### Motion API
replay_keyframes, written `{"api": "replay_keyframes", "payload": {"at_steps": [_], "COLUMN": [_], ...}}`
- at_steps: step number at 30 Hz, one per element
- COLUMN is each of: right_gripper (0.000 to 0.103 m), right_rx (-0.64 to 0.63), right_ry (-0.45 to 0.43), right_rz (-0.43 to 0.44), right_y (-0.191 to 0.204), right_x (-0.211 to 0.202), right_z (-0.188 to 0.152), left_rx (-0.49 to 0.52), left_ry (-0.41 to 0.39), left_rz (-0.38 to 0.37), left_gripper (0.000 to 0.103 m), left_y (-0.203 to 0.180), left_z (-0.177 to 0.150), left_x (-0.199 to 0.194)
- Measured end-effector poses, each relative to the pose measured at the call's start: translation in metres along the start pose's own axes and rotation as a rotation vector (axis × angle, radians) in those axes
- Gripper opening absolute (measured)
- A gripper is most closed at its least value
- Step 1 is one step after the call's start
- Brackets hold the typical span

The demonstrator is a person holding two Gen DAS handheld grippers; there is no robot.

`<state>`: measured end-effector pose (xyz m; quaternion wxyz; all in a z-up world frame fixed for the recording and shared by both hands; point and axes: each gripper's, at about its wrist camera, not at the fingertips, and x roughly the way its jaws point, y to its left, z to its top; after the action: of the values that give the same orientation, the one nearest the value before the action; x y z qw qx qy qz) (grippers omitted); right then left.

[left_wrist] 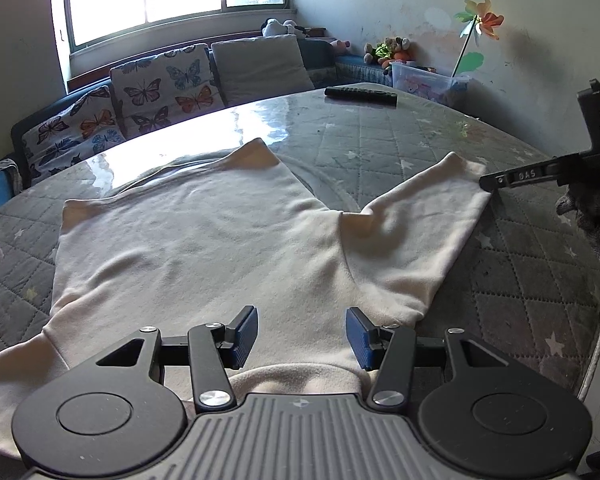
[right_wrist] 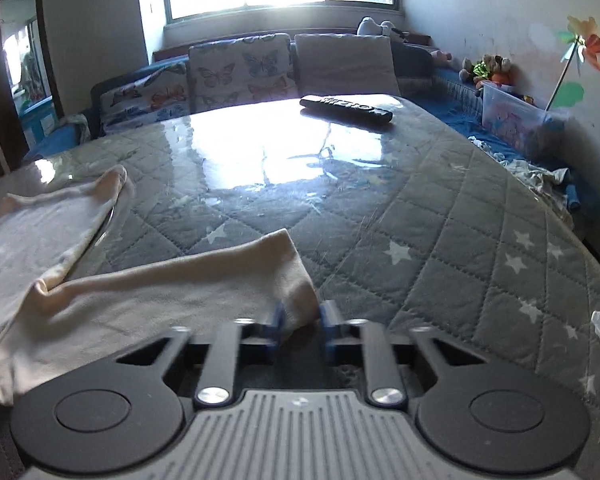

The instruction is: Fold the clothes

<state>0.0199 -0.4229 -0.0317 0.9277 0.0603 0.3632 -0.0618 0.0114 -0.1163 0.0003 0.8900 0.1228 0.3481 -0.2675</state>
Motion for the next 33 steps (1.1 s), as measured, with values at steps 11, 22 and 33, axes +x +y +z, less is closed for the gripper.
{"api": "replay_keyframes", "payload": {"at_steps": [11, 22, 33], "right_gripper": [0.007, 0.007, 0.007], "right_rx": [0.028, -0.092, -0.366], "right_ry": [-0.055, -0.197, -0.237], "right_rz": [0.018, 0.163, 0.396], "right_y": [-0.001, 0.055, 0.188], "right_x": [-0.022, -0.086, -0.114], "right_z": [0.011, 0.065, 0.088], "left_rx": [0.019, -0.015, -0.146], "left_ry": [0.013, -0.034, -0.1], "left_rz": [-0.03, -0.031, 0.092], "left_gripper": [0.052, 0.052, 0.052], "left_y": [-0.008, 0.007, 0.07], "left_z": [-0.001, -0.006, -0.035], "left_x": [0.012, -0.005, -0.056]}}
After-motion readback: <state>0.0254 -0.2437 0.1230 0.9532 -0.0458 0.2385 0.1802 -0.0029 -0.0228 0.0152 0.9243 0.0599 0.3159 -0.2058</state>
